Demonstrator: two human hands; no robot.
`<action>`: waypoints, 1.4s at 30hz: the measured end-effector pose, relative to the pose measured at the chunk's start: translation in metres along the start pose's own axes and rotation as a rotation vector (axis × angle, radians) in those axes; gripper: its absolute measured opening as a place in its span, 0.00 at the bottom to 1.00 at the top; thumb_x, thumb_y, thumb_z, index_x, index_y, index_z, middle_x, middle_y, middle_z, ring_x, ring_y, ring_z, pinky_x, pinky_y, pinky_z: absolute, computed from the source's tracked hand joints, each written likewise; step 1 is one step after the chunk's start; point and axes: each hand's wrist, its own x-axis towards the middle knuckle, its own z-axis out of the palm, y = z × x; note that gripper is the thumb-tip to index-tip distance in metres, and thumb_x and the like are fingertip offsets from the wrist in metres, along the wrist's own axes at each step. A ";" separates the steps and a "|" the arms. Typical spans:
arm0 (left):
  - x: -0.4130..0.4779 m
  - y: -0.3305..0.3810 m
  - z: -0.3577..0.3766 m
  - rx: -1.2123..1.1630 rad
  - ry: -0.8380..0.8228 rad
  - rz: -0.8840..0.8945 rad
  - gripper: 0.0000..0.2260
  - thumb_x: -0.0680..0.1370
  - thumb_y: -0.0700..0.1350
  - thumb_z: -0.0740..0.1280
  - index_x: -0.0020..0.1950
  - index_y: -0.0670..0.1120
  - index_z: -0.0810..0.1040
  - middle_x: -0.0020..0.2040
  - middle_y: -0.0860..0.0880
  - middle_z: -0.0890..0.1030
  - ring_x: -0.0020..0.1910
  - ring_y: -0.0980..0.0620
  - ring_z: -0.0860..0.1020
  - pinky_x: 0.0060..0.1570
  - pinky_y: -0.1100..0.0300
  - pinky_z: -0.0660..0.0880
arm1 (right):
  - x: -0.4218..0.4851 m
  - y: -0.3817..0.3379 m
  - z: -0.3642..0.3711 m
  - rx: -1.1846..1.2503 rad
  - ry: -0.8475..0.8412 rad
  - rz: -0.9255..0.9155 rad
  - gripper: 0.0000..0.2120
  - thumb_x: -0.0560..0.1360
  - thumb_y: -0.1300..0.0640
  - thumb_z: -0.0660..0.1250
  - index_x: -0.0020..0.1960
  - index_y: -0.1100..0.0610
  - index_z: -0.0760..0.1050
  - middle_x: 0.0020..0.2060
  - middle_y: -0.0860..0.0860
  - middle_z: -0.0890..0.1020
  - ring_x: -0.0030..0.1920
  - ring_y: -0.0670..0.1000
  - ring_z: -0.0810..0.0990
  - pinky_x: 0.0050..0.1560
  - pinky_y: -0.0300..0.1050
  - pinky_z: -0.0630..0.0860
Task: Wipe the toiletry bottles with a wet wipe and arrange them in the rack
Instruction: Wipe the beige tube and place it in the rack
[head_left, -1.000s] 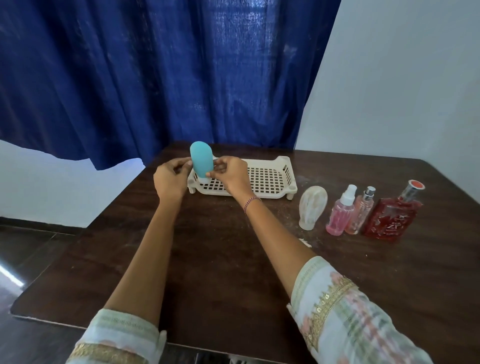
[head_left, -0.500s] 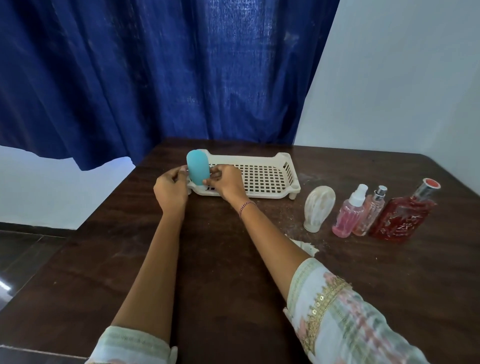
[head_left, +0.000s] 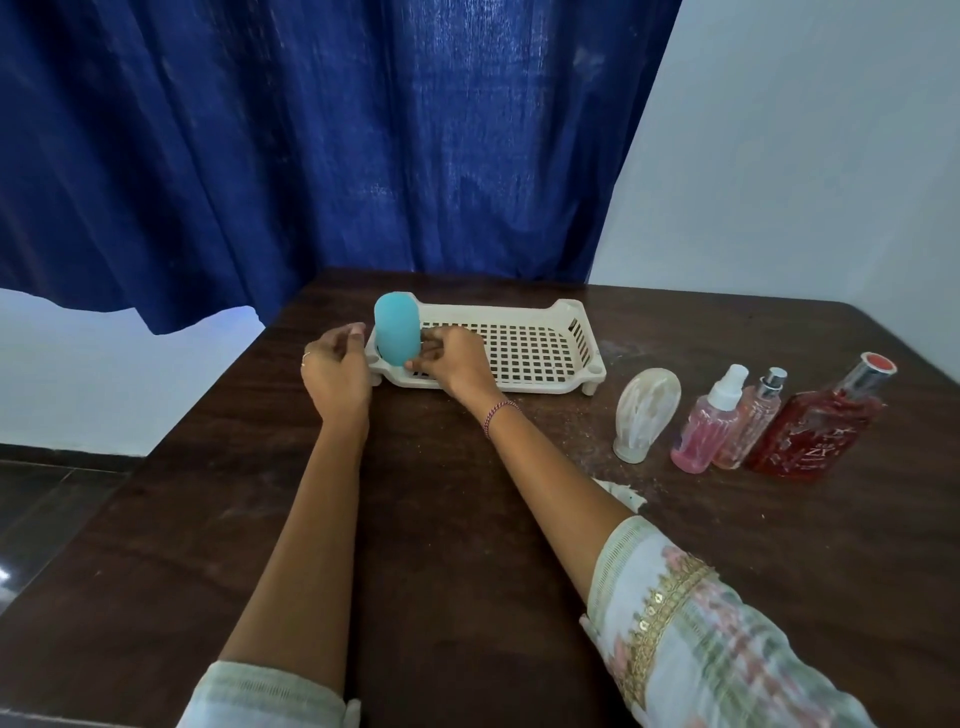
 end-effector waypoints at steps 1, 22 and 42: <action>0.001 -0.001 -0.001 0.005 0.021 -0.012 0.10 0.80 0.47 0.63 0.59 0.48 0.79 0.60 0.49 0.77 0.59 0.53 0.74 0.60 0.58 0.72 | 0.000 0.000 -0.001 -0.005 0.009 0.004 0.29 0.70 0.62 0.73 0.68 0.62 0.69 0.54 0.56 0.81 0.52 0.49 0.80 0.52 0.35 0.71; -0.128 0.083 0.015 0.002 -0.117 0.297 0.08 0.80 0.42 0.62 0.55 0.45 0.79 0.53 0.51 0.80 0.50 0.59 0.75 0.52 0.66 0.72 | -0.124 -0.010 -0.108 -0.275 0.496 -0.446 0.16 0.72 0.62 0.71 0.59 0.56 0.78 0.45 0.46 0.72 0.41 0.41 0.74 0.47 0.23 0.69; -0.206 0.085 0.064 0.115 -0.498 0.346 0.11 0.77 0.35 0.66 0.57 0.44 0.82 0.55 0.47 0.83 0.54 0.56 0.78 0.48 0.81 0.65 | -0.208 0.026 -0.171 -0.712 0.225 -0.186 0.12 0.71 0.69 0.65 0.54 0.64 0.77 0.50 0.60 0.79 0.50 0.58 0.79 0.47 0.45 0.74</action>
